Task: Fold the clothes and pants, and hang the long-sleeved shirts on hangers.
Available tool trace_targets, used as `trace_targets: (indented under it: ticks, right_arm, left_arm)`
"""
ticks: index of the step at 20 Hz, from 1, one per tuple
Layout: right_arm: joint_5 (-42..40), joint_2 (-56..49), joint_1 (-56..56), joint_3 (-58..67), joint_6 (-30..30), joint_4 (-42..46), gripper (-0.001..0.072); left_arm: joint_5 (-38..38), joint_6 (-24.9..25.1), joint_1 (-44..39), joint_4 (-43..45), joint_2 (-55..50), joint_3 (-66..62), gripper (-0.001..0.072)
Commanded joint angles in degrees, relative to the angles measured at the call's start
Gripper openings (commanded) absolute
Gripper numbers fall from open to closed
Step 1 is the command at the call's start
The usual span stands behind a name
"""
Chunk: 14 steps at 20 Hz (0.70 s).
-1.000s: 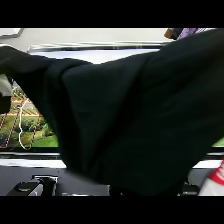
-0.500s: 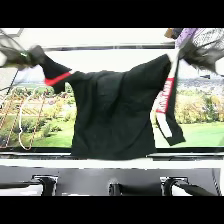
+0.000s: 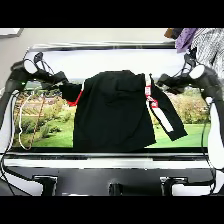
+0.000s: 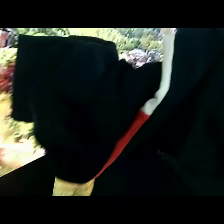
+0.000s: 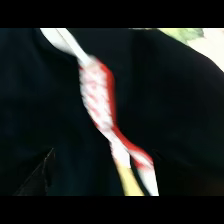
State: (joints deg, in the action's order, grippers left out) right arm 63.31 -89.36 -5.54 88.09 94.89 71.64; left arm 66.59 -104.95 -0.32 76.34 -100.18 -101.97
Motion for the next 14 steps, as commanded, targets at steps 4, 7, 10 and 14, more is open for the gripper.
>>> trace_targets:
  ticks: [4, 7, 10, 14]
  right_arm:
    - [18.1, 11.7, -9.3, -14.1, -7.5, 2.3, 0.0679]
    - [14.0, 17.6, -9.9, -31.8, -7.6, -3.8, 0.0680]
    - [8.0, 18.2, -9.9, -42.8, -11.3, -14.1, 0.0679]
    - [1.0, 17.0, -9.9, -48.3, -15.1, -19.8, 0.0678]
  left_arm:
    - [15.0, 7.6, 8.5, -1.1, 11.5, 8.3, 0.0720]
    - [10.7, 7.7, 10.7, -3.2, 23.3, 29.2, 0.0720]
    - [4.6, 10.6, 11.0, -10.8, 34.0, 48.8, 0.0720]
    - [4.1, 14.1, 10.6, -14.3, 37.5, 59.0, 0.0720]
